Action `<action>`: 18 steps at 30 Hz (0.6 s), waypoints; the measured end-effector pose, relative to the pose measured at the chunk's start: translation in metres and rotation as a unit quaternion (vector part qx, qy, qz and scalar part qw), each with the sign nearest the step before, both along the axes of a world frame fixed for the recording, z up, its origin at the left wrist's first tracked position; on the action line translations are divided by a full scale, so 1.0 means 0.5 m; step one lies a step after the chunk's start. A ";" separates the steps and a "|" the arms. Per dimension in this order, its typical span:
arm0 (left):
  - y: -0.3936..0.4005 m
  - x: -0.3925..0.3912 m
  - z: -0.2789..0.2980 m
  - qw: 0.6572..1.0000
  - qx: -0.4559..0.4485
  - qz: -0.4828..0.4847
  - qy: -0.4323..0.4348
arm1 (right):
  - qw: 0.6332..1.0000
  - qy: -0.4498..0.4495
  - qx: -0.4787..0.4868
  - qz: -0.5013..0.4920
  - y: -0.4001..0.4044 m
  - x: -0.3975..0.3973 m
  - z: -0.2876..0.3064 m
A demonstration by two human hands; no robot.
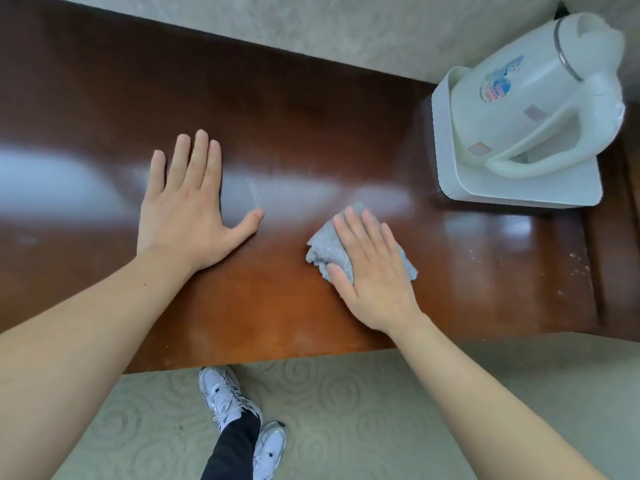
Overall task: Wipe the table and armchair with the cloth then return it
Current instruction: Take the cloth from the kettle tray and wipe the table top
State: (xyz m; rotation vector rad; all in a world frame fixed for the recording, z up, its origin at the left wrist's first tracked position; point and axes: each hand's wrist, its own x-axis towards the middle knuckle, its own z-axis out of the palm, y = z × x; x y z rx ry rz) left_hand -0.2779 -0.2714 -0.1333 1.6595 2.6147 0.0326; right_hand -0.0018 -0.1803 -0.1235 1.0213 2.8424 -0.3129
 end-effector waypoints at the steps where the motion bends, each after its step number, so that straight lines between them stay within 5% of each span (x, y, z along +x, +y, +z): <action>1: 0.000 -0.001 0.000 1.000 -0.001 0.000 0.000 | 0.999 0.003 0.003 -0.032 0.035 -0.026 0.000; 10: -0.001 -0.007 -0.004 1.000 -0.009 -0.005 0.004 | 0.975 -0.007 0.029 -0.221 0.241 -0.347 -0.007; 18: -0.001 -0.007 -0.005 1.000 -0.001 -0.006 -0.013 | 1.000 0.012 0.011 -0.022 0.148 -0.332 0.005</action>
